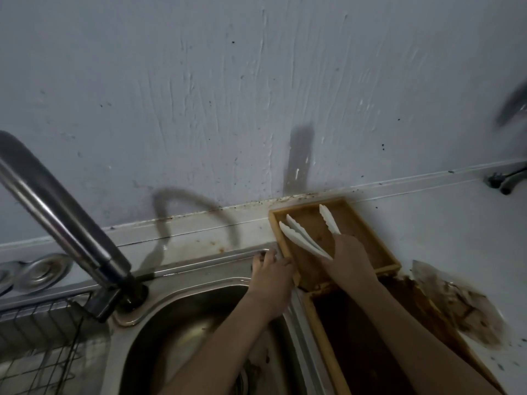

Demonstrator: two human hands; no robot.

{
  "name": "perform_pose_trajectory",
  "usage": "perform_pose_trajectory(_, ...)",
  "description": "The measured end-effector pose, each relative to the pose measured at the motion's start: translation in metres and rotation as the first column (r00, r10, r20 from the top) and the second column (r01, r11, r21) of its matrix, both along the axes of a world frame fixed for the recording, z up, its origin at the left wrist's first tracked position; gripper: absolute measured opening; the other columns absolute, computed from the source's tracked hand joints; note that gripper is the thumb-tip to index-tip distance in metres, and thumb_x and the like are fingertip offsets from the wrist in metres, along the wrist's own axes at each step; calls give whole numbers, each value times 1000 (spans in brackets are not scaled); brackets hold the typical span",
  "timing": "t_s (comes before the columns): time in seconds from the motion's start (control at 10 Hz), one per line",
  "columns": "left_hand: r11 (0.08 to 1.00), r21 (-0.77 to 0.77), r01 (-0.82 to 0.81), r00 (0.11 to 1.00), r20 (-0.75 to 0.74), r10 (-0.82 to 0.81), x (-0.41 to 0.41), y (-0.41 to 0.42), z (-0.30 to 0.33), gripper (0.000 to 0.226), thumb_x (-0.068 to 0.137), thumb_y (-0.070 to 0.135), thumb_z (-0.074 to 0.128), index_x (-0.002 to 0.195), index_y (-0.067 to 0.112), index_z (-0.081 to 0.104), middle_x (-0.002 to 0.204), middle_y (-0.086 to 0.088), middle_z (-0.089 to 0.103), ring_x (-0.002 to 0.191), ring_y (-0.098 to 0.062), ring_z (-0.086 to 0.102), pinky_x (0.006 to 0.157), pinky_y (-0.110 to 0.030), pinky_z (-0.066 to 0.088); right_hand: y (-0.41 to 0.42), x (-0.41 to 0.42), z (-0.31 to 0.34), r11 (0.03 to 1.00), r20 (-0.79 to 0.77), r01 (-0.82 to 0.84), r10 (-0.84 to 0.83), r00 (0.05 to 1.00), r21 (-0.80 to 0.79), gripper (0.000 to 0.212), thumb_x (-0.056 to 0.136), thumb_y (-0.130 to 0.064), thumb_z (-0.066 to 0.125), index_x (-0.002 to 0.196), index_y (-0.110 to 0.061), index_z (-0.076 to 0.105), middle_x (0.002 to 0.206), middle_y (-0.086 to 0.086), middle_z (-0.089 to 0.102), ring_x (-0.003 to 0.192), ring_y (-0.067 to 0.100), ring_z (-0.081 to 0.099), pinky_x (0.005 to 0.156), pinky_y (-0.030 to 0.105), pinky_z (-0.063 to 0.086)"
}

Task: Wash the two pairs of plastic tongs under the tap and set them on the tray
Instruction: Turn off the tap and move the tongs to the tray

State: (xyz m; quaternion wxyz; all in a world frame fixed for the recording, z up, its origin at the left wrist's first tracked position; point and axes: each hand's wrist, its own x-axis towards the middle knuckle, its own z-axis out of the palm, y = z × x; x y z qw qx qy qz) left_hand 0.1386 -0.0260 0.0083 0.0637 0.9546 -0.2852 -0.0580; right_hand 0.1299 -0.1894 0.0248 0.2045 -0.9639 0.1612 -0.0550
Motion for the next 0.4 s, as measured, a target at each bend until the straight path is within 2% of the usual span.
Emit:
perform_pose_trajectory(0.1, 1000, -27, 16, 1000, -4, -16, 3, 3, -2, 52, 86, 12, 52, 135, 23, 43, 140, -1, 46, 137, -28, 24, 114, -50, 19, 1, 11, -8, 1000, -22, 11, -11, 1000, 11, 43, 80, -35, 68, 111, -8, 57, 98, 8, 64, 84, 19, 63, 69, 30, 57)
perform_pose_trajectory(0.2, 1000, -9, 24, 999, -38, -25, 4, 4, 1, 52, 85, 10, 50, 135, 22, 43, 140, -2, 46, 134, -28, 27, 111, -47, 22, 3, 17, -7, 999, -22, -26, 27, 999, 36, 47, 83, -32, 65, 121, -8, 50, 114, 11, 58, 100, 22, 58, 83, 34, 54)
perform_pose_trajectory(0.3, 999, -43, -1, 995, -95, -3, 4, 7, 3, 49, 85, 8, 48, 131, 24, 47, 138, -2, 48, 135, -27, 27, 109, -46, 23, 7, 17, -7, 992, -21, -106, 108, 994, 64, 49, 86, -28, 61, 128, -8, 45, 129, 11, 50, 116, 24, 50, 95, 34, 44)
perform_pose_trajectory(0.4, 994, -92, -53, 995, -95, 44, 4, 14, 14, 41, 88, 11, 46, 126, 25, 52, 132, -5, 52, 130, -26, 39, 104, -44, 29, 6, 9, 3, 984, 69, -167, 163, 984, 67, 44, 89, -26, 58, 128, -9, 48, 130, 9, 52, 118, 21, 50, 95, 28, 40)
